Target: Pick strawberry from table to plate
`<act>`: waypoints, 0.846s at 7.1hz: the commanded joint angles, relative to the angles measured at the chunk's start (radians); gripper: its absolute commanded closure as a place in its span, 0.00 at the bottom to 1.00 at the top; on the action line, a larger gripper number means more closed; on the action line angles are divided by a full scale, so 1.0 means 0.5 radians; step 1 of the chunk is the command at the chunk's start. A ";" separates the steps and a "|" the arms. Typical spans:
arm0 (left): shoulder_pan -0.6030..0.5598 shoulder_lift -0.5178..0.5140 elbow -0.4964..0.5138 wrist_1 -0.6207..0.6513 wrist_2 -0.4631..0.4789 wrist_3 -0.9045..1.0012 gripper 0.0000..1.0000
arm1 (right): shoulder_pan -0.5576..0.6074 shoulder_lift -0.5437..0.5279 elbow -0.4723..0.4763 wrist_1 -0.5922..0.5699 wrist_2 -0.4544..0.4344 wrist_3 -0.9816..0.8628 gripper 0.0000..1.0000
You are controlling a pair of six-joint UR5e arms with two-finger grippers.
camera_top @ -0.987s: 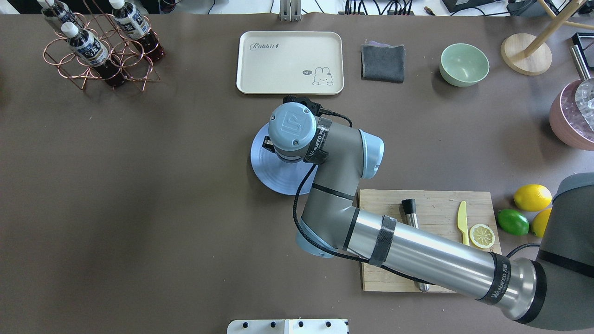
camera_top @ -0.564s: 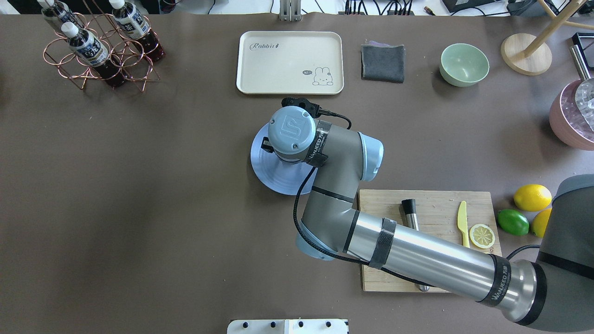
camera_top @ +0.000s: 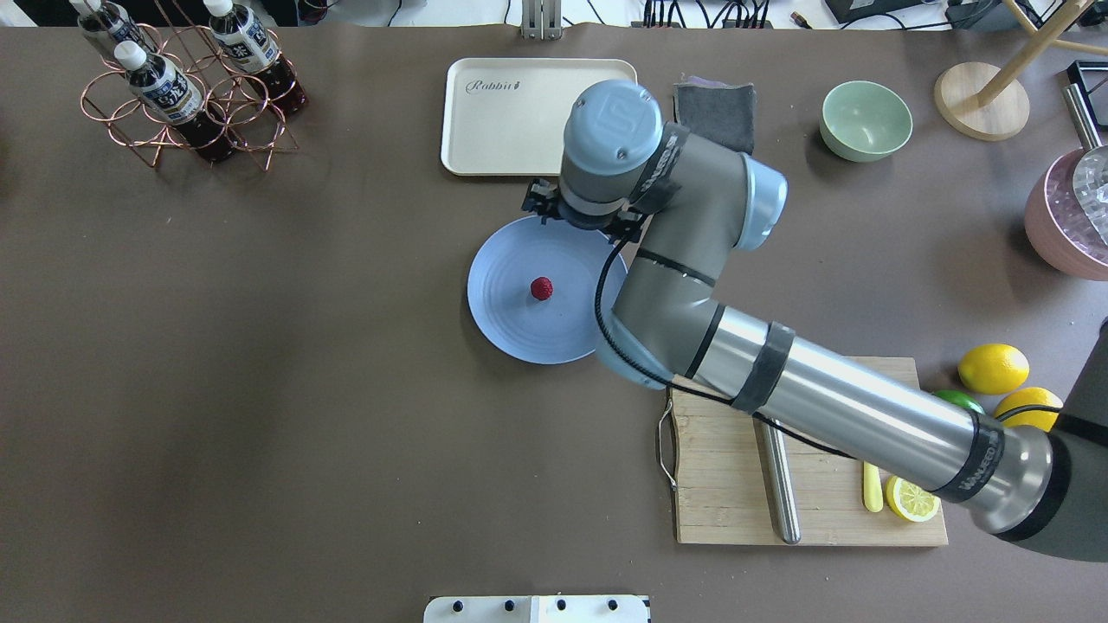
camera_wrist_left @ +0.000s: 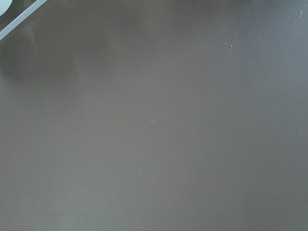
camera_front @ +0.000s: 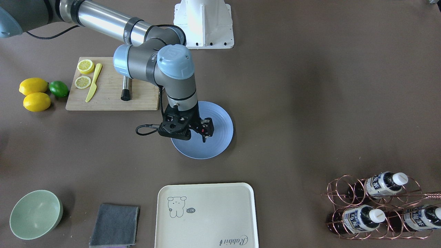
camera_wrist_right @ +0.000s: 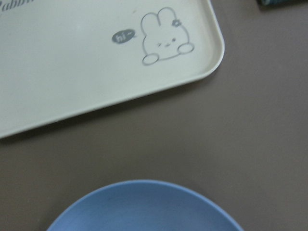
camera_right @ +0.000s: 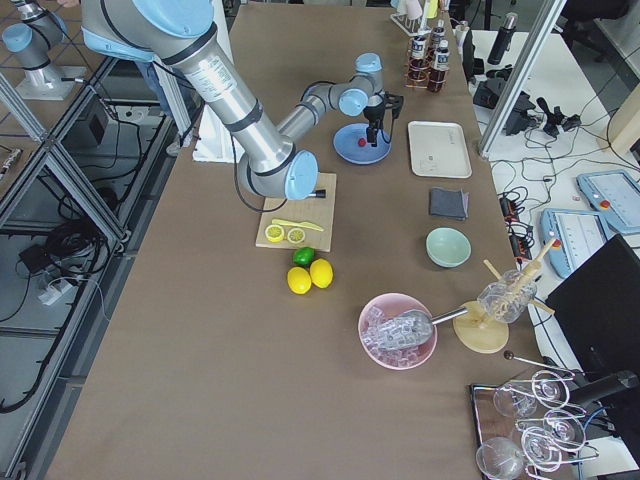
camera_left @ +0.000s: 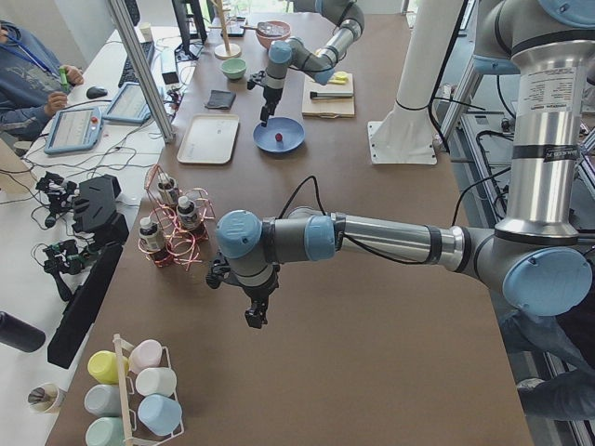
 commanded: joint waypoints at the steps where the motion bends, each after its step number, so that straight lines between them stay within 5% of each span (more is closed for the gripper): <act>1: 0.000 0.006 0.009 -0.004 0.000 0.000 0.01 | 0.346 -0.227 0.056 -0.003 0.255 -0.452 0.00; 6: 0.000 0.046 -0.003 -0.016 0.000 0.000 0.01 | 1.131 -0.936 0.388 -0.316 0.552 -2.062 0.00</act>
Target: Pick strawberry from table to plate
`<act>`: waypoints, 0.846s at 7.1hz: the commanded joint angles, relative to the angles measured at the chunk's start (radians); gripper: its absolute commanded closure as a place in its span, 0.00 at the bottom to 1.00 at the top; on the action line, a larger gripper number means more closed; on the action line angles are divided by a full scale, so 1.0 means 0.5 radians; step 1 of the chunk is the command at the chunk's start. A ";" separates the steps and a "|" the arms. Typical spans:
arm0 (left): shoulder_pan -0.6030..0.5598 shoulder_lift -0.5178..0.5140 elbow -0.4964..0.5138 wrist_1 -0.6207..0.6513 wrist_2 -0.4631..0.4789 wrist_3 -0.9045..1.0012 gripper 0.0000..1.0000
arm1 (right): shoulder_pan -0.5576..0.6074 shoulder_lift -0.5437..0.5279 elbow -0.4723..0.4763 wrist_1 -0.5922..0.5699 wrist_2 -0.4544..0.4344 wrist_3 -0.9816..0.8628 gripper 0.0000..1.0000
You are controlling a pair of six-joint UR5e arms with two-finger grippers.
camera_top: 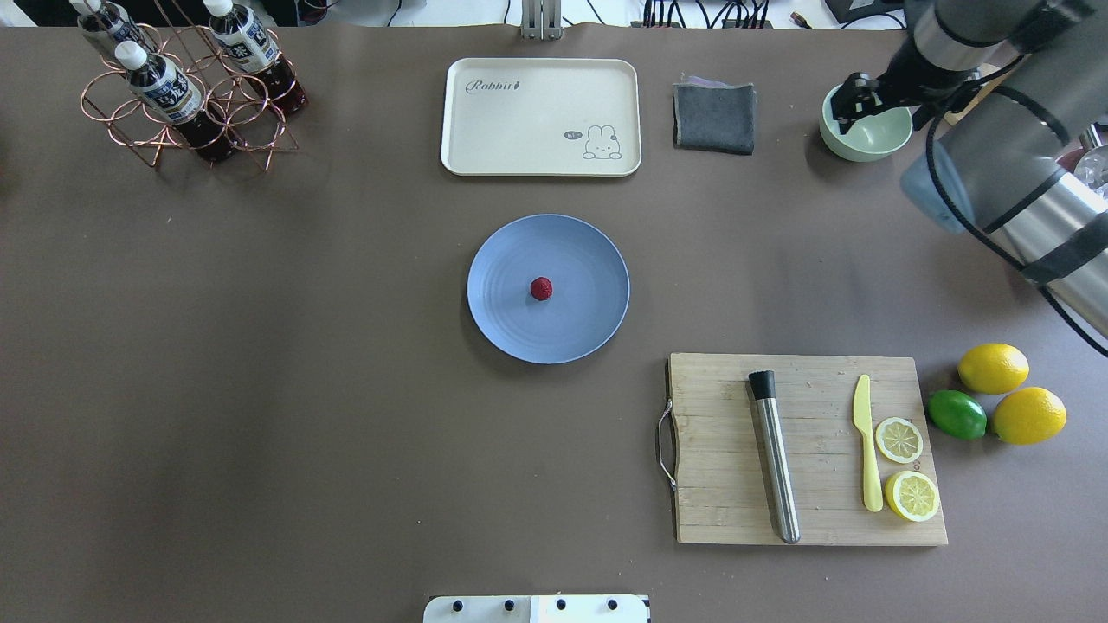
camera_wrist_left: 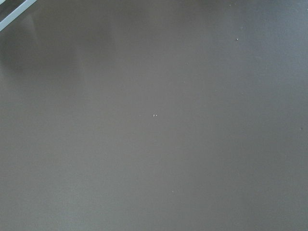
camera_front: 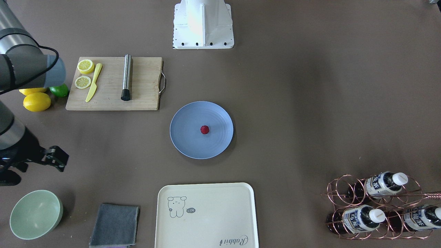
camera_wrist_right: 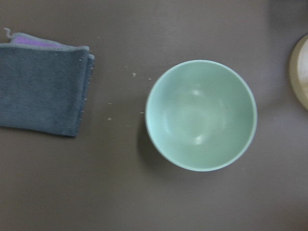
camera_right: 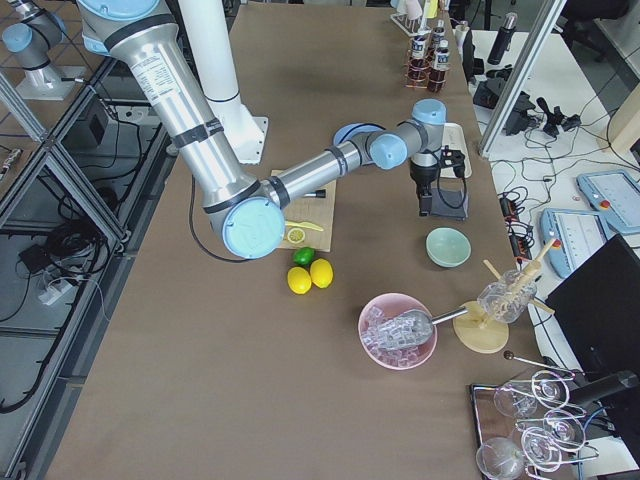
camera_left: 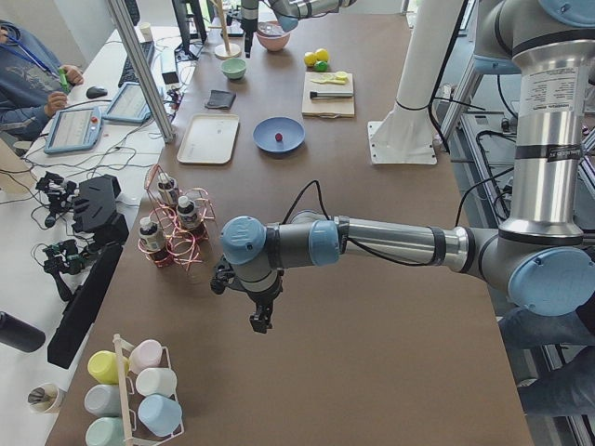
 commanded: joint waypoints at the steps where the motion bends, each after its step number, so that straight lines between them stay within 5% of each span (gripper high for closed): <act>1: 0.000 0.004 -0.005 -0.002 0.000 0.000 0.01 | 0.373 -0.319 0.051 -0.037 0.198 -0.745 0.00; 3: 0.000 -0.009 -0.008 0.001 0.000 0.000 0.01 | 0.650 -0.518 0.033 -0.046 0.400 -1.185 0.00; 6: 0.000 -0.012 -0.005 0.001 0.000 0.000 0.01 | 0.890 -0.788 0.026 -0.034 0.426 -1.423 0.00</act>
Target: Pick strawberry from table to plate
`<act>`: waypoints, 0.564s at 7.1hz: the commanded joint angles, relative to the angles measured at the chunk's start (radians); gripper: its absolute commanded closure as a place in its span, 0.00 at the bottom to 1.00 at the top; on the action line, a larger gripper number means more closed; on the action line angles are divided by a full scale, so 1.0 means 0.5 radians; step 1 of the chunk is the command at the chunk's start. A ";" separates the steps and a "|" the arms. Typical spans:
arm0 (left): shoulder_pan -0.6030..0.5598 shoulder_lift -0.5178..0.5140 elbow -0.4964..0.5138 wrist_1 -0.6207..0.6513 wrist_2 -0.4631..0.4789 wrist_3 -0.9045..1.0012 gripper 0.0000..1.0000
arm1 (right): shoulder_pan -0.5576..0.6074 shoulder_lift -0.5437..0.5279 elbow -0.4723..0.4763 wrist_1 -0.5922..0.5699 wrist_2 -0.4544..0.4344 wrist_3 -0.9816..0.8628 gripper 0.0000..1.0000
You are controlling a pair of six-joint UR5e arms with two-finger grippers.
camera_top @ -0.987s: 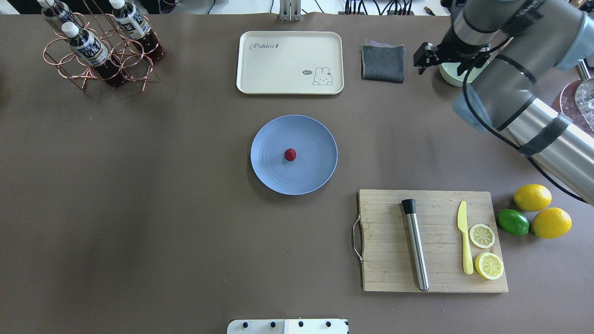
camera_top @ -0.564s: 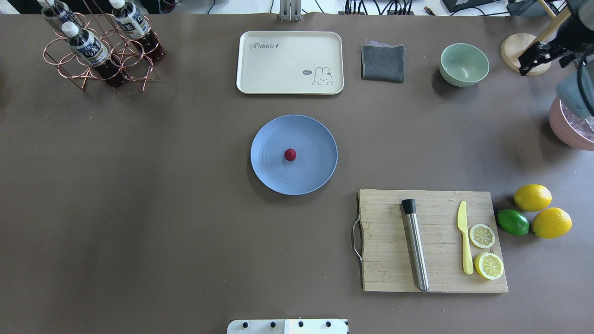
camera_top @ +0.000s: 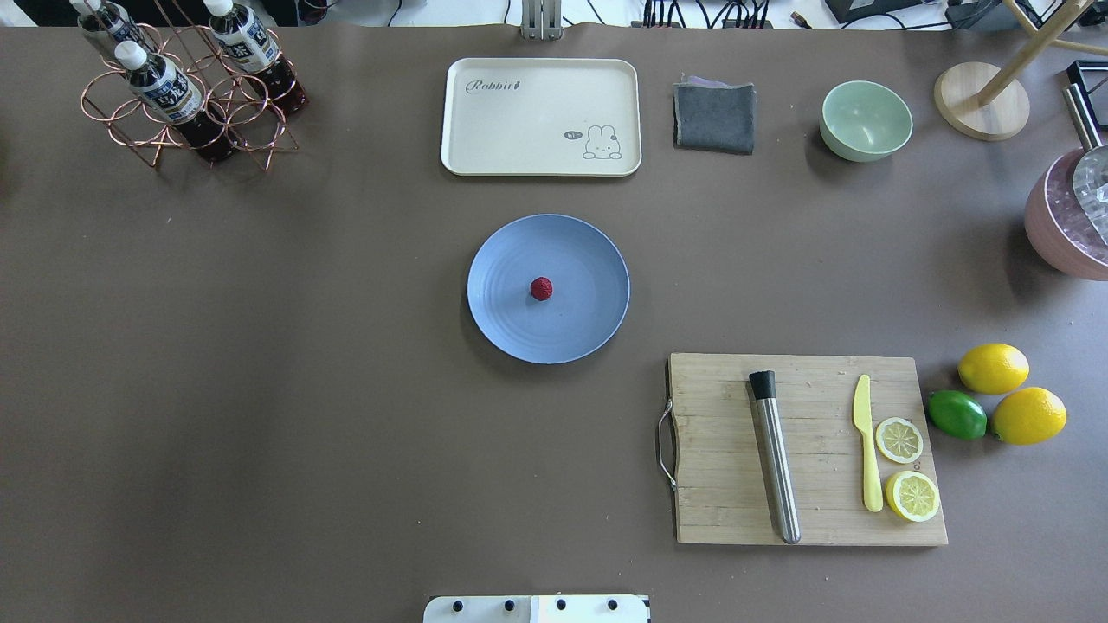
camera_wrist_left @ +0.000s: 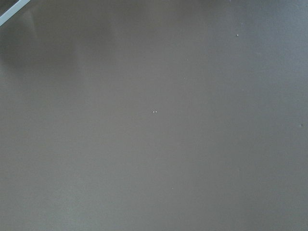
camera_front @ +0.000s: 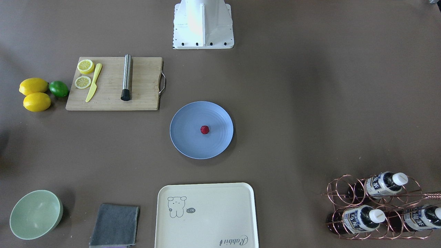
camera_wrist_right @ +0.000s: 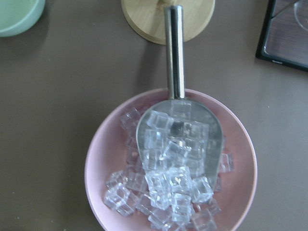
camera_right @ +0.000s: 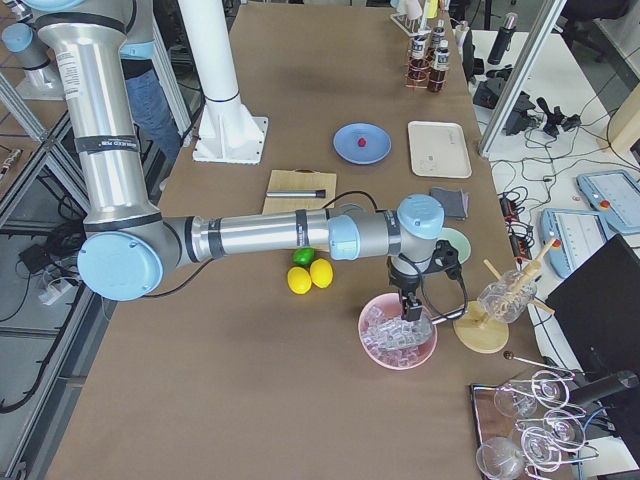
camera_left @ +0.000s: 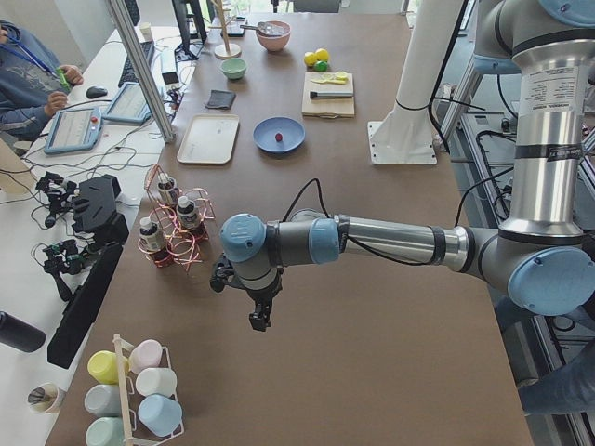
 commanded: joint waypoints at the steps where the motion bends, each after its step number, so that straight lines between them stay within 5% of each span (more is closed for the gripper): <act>1: 0.000 -0.001 0.002 0.000 0.000 0.000 0.01 | 0.122 -0.146 -0.001 0.019 -0.005 -0.045 0.00; 4: -0.003 0.005 0.012 0.000 0.003 -0.025 0.01 | 0.131 -0.229 -0.001 0.022 -0.014 -0.042 0.00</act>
